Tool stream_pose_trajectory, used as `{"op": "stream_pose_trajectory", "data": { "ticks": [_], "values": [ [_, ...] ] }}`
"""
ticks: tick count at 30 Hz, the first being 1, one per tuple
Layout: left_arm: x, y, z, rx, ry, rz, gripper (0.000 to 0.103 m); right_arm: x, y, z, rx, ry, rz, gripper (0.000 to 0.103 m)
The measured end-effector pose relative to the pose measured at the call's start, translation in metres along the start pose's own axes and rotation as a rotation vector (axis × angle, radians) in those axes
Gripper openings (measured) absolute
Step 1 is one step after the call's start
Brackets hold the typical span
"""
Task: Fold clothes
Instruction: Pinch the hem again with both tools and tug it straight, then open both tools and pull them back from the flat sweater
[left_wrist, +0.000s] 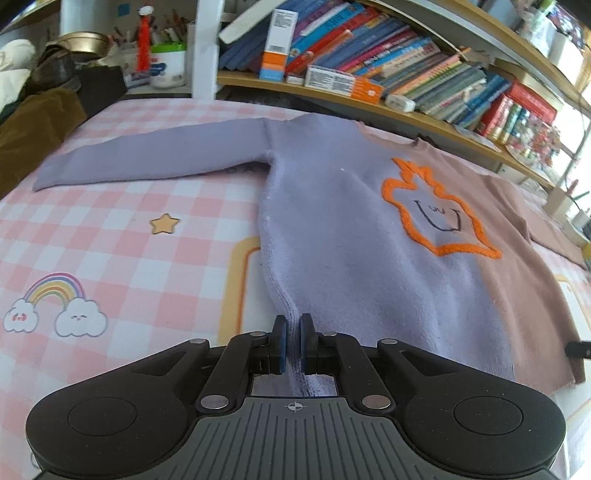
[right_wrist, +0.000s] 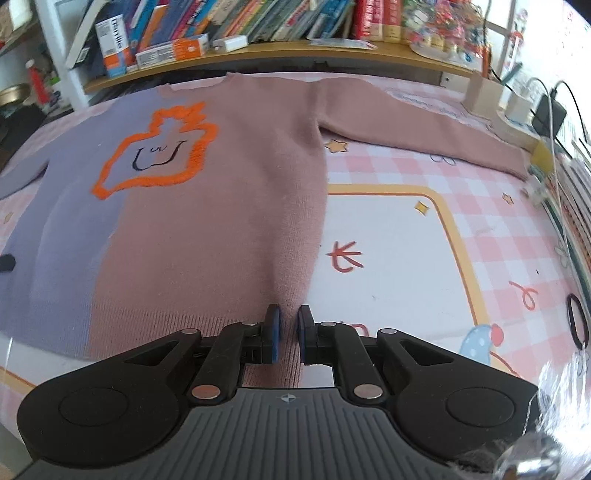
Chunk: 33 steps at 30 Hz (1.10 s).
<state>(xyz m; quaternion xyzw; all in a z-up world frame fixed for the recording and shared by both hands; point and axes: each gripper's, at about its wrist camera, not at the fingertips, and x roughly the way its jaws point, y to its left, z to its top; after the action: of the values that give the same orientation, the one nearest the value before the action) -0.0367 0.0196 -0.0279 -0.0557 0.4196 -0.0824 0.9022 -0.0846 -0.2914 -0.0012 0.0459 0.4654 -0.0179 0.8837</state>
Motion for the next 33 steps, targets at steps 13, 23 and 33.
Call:
{"op": "stream_pose_trajectory", "data": {
  "ticks": [13,23,33],
  "values": [
    [-0.022,0.012,-0.002,0.047,-0.006,-0.047,0.05,-0.03,0.025,-0.018,0.048,-0.079,-0.096,0.06],
    [-0.056,0.016,-0.018,0.055,-0.048,-0.074,0.083,-0.066,0.053,-0.042,0.072,-0.147,-0.107,0.094],
    [-0.072,-0.009,-0.041,0.065,-0.026,-0.043,0.084,-0.084,0.054,-0.061,-0.004,-0.166,-0.099,0.099]
  ]
}}
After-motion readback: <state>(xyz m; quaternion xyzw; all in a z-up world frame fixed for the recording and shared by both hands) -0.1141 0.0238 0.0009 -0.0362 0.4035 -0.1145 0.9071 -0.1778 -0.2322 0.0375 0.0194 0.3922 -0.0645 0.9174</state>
